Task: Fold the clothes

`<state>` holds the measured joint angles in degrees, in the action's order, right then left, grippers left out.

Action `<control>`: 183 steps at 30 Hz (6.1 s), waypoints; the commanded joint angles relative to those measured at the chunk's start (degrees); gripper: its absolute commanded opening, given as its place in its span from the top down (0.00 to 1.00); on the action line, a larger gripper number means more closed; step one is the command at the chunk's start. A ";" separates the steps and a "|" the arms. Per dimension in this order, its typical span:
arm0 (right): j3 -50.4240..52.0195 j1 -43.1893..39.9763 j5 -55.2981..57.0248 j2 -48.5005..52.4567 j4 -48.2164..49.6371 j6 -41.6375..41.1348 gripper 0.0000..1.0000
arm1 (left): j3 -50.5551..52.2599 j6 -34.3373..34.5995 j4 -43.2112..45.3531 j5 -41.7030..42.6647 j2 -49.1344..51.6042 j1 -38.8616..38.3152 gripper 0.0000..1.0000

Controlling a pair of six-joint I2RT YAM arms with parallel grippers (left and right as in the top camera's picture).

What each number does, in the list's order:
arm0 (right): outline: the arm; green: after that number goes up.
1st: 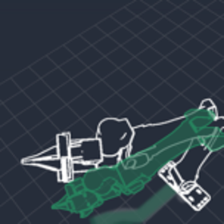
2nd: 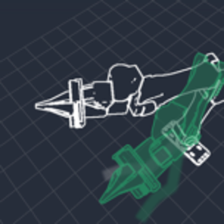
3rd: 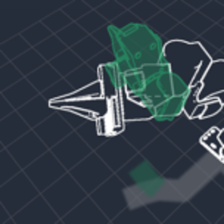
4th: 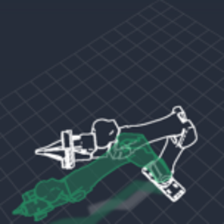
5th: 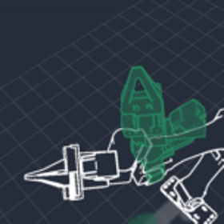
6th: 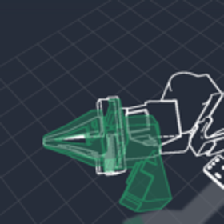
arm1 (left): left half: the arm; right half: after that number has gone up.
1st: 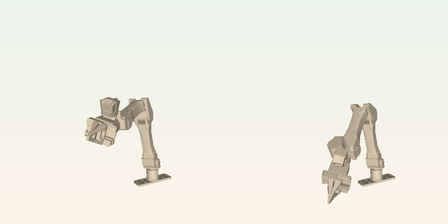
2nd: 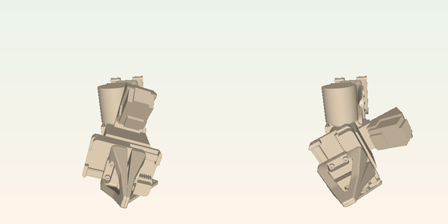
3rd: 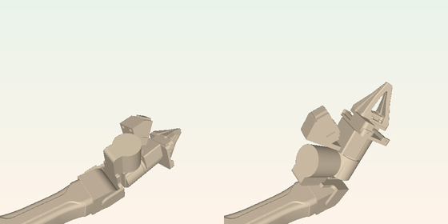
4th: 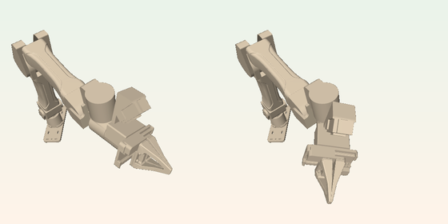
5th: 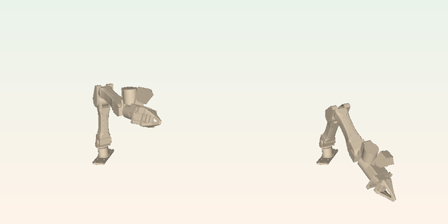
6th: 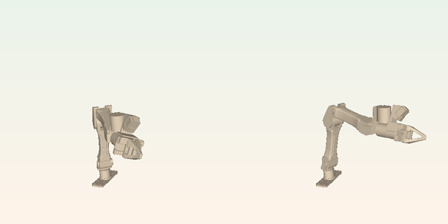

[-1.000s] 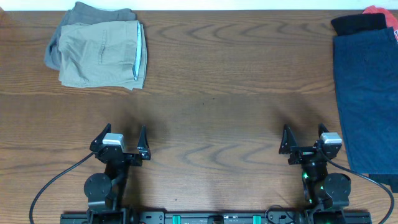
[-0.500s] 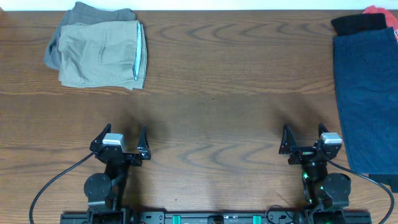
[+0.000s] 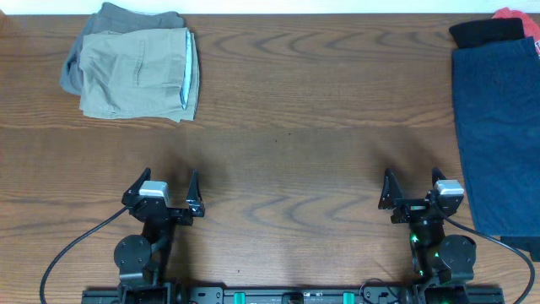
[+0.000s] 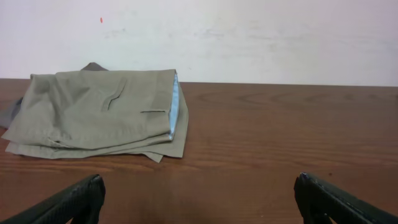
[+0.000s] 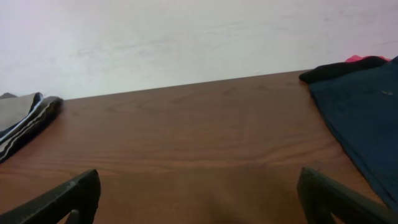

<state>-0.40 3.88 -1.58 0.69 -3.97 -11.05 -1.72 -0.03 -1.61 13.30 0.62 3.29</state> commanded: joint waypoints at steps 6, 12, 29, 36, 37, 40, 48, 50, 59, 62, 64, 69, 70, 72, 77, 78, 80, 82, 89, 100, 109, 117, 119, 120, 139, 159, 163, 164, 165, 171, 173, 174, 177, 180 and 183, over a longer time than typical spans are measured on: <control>0.09 -0.15 -0.37 -0.20 -0.13 0.85 0.01 | 1.49 -0.37 -1.05 0.11 -0.39 0.24 0.02; 0.09 -0.15 -0.37 -0.20 -0.13 0.85 0.01 | 1.49 -0.37 -1.05 0.11 -0.39 0.24 0.02; 0.09 -0.11 -25.68 0.02 2.51 -31.19 0.01 | 1.49 -0.37 -1.05 0.13 -0.39 0.24 0.02; 0.09 -0.11 -27.82 0.04 8.85 -39.28 0.01 | 1.49 -0.37 -1.05 0.11 -0.39 0.24 0.02; 0.09 -0.11 -27.80 0.04 12.09 -39.30 0.01 | 1.49 -0.37 -1.03 0.11 -0.39 0.24 0.02; 0.00 -0.11 -26.21 0.07 18.99 -39.30 0.01 | 1.49 -0.37 -1.05 0.11 -0.39 0.24 0.02; -7.39 -0.11 -17.90 3.08 20.57 -31.41 0.01 | 1.49 -0.37 -1.05 0.11 -0.39 0.24 0.02; -10.88 -0.11 -17.29 6.43 18.58 -26.71 0.01 | 1.49 -0.37 -1.05 0.13 -0.39 0.24 0.02; -33.83 -0.13 -5.07 34.75 4.39 -5.42 0.01 | 1.49 -0.37 -1.05 0.11 -0.39 0.24 0.02; -43.47 -0.13 1.92 46.62 -0.42 0.04 0.01 | 1.49 -0.37 -1.05 0.13 -0.39 0.24 0.02; -50.38 -0.22 7.78 54.34 -4.96 2.58 0.01 | 1.49 -0.37 -1.05 0.13 -0.39 0.24 0.02; -69.70 -0.79 21.24 75.69 -19.52 8.20 0.01 | 1.49 -0.37 -1.05 0.11 -0.39 0.24 0.02; -73.11 -1.09 22.93 79.38 -21.81 8.90 0.01 | 1.49 -0.37 -1.05 0.11 -0.39 0.24 0.02; -80.19 -2.01 26.99 87.03 -26.12 9.51 0.01 | 1.49 -0.37 -1.05 0.11 -0.39 0.24 0.02; -90.38 -3.37 34.93 99.69 -29.22 9.55 0.01 | 1.49 -0.37 -1.05 0.11 -0.39 0.24 0.02; -90.77 -3.52 34.91 100.98 -28.52 9.64 0.01 | 1.49 -0.37 -1.05 0.11 -0.39 0.24 0.02; -90.77 -3.82 34.53 102.97 -26.21 9.97 0.01 | 1.49 -0.37 -1.05 0.11 -0.39 0.24 0.02; -90.77 -4.33 34.49 104.96 -23.78 12.31 0.01 | 1.49 -0.37 -1.05 0.11 -0.39 0.24 0.02; -90.77 -7.48 34.60 113.28 -15.32 21.53 0.01 | 1.49 -0.37 -1.05 0.13 -0.39 0.24 0.02; -90.77 -12.50 34.56 125.46 -5.84 26.56 0.01 | 1.49 -0.37 -1.05 0.11 -0.39 0.24 0.02; -90.77 -13.75 34.69 130.73 -4.37 29.57 0.01 | 1.49 -0.37 -1.05 0.11 -0.39 0.24 0.02; -90.77 -15.52 34.34 132.58 -3.93 29.55 0.04 | 1.49 -0.37 -1.05 0.13 -0.39 0.24 0.02; -90.77 -15.85 34.34 132.87 -3.87 29.53 0.07 | 1.49 -0.37 -1.05 0.11 -0.39 0.24 0.02; -90.77 -15.93 34.32 133.04 -3.80 29.53 0.08 | 1.49 -0.37 -1.05 0.13 -0.39 0.24 0.02; -90.77 -16.94 32.24 133.17 -3.67 21.84 0.90 | 1.49 -0.37 -1.05 0.11 -0.39 0.24 0.02; -90.77 -16.37 41.86 118.97 -12.37 5.31 0.99 | 1.49 -0.37 -1.05 0.13 -0.39 0.24 0.02; -90.77 -16.24 41.88 116.45 -14.36 5.31 0.99 | 1.49 -0.37 -1.05 0.13 -0.39 0.24 0.02; -90.77 -16.24 41.86 116.06 -14.84 5.31 0.99 | 1.49 -0.37 -1.05 0.13 -0.39 0.24 0.02; -90.77 -16.20 41.86 115.78 -15.28 5.31 0.99 | 1.49 -0.37 -1.05 0.11 -0.39 0.24 0.02; -90.77 -15.02 39.65 113.92 -18.23 5.33 0.99 | 1.49 -0.37 -1.05 0.11 -0.39 0.24 0.02; -90.77 -13.88 38.95 113.28 -19.04 5.31 0.99 | 1.49 -0.37 -1.05 0.13 -0.39 0.24 0.02; -90.77 -13.18 38.56 113.07 -19.37 5.31 0.99 | 1.49 -0.37 -1.05 0.11 -0.39 0.24 0.02; -90.77 -10.29 36.46 112.32 -20.33 5.31 0.99 | 1.49 -0.37 -1.05 0.11 -0.39 0.24 0.02; -90.77 -6.40 35.10 111.78 -21.20 5.29 0.99 | 1.49 -0.37 -1.05 0.11 -0.39 0.24 0.02; -90.77 -1.36 35.12 111.58 -22.45 5.27 0.99 | 1.49 -0.37 -1.05 0.11 -0.39 0.24 0.02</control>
<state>-90.37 -2.28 35.00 114.93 -25.98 -4.60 -1.72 -0.03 -1.63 13.30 0.62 3.29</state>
